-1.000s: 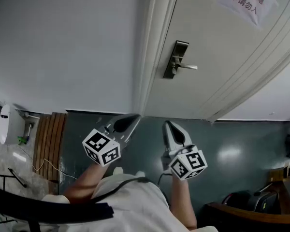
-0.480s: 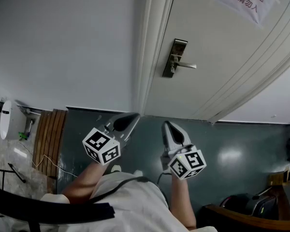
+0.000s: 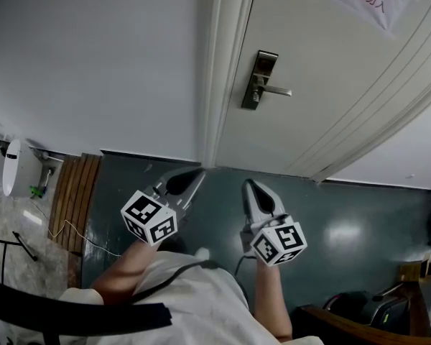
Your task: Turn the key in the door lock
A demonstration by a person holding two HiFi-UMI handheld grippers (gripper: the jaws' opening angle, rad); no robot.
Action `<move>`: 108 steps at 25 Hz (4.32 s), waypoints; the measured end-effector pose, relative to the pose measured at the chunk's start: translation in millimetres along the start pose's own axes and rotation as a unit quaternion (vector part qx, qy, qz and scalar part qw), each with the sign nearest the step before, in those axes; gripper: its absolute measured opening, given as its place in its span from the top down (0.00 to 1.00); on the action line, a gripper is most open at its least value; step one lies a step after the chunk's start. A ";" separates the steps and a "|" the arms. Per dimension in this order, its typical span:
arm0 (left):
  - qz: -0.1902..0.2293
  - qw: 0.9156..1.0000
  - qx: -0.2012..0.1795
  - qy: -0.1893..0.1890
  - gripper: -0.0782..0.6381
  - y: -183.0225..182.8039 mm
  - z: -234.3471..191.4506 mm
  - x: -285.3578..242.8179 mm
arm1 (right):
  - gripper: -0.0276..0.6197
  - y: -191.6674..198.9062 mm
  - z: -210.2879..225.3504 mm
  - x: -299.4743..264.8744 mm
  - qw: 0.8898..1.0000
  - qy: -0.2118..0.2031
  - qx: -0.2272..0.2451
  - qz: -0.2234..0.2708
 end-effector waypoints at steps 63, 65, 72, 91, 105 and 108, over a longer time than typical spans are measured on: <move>-0.049 0.988 -0.012 0.149 0.88 -53.2 -251.5 -161.8 | 0.94 -11.4 122.0 -262.0 0.979 0.197 0.047 -0.024; -0.050 0.988 -0.013 0.146 0.88 -51.7 -251.5 -164.3 | 0.94 -7.3 130.4 -266.1 0.978 0.199 0.061 -0.031; -0.047 0.993 -0.017 0.109 0.88 -47.0 -249.7 -170.5 | 0.93 16.5 171.0 -282.1 0.965 0.202 0.144 -0.090; -0.044 0.998 -0.022 0.046 0.88 -44.2 -242.6 -198.0 | 0.72 41.3 232.5 -321.3 0.950 0.171 0.223 -0.138; -0.056 0.997 -0.033 0.028 0.88 -42.4 -243.2 -202.0 | 0.65 53.4 250.1 -326.2 0.978 0.082 -0.180 -0.066; -0.058 0.997 -0.033 0.023 0.88 -41.4 -244.6 -201.3 | 0.65 51.4 253.4 -327.7 0.953 0.048 -0.295 -0.039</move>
Point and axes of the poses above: the fingertips, and each gripper's own axes: x backward along the fingers, z to its right, y out of its underside, the point moved 3 cm from there along x, backward along the fingers, and after that the axes turned 8 degrees about y, right-handed, at the moved point
